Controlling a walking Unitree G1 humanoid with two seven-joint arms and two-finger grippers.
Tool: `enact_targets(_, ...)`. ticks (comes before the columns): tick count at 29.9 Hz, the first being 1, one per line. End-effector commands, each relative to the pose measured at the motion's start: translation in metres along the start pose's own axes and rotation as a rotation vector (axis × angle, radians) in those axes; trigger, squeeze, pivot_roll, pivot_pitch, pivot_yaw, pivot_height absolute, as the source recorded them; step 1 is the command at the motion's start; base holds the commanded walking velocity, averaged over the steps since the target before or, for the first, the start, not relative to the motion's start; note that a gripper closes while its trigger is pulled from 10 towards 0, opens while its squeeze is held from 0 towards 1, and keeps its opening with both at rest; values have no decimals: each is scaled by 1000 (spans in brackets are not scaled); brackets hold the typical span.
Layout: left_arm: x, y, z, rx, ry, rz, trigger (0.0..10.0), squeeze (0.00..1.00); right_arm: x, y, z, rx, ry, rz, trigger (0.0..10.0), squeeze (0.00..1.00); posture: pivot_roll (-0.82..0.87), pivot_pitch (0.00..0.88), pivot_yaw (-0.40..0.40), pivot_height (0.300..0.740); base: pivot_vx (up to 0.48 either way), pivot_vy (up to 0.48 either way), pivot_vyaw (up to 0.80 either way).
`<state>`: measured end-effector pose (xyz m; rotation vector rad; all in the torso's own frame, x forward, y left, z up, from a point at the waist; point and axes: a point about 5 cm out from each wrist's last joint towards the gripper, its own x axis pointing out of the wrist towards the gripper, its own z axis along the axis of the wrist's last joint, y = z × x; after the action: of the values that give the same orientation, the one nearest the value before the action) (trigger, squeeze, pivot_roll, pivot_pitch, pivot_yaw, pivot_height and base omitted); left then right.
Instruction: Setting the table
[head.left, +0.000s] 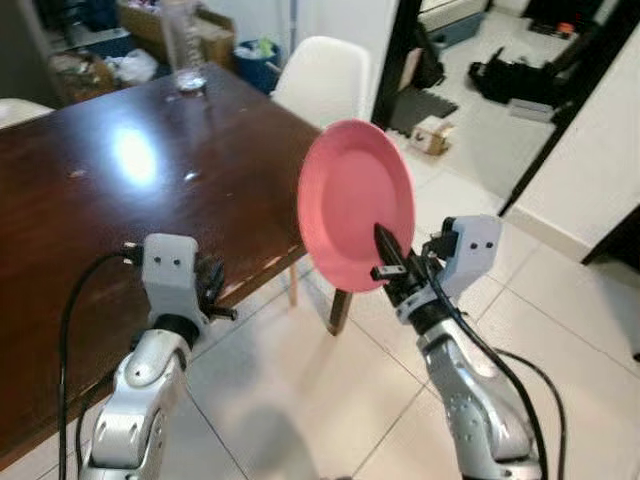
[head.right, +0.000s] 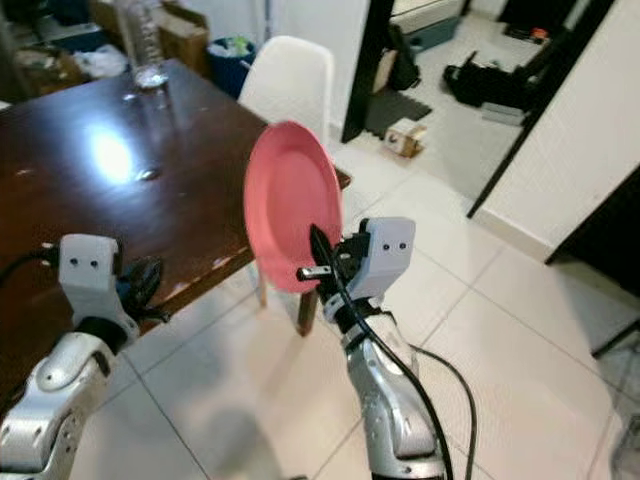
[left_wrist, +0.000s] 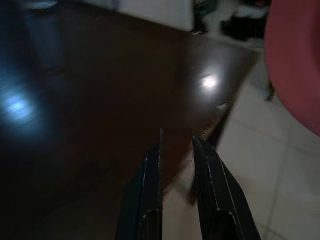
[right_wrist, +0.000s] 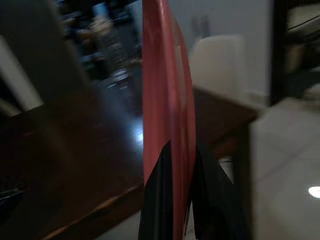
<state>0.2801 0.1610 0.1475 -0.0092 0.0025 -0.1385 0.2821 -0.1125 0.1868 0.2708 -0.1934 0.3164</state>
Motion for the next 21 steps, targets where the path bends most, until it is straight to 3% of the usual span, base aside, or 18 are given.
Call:
enact_targets(1, -2, 1, -8, 4, 31, 1, 10000, 0, -1, 3, -1, 18, -1, 4, 10000, 0, -33, 36, 34, 740, 0, 0, -800)
enact_targets(21, -5, -1, -17, 14, 52, -1, 10000, 0, -1, 1, -4, 8, 12, 11, 10000, 0, -32, 30, 26, 740, 0, 0, -800)
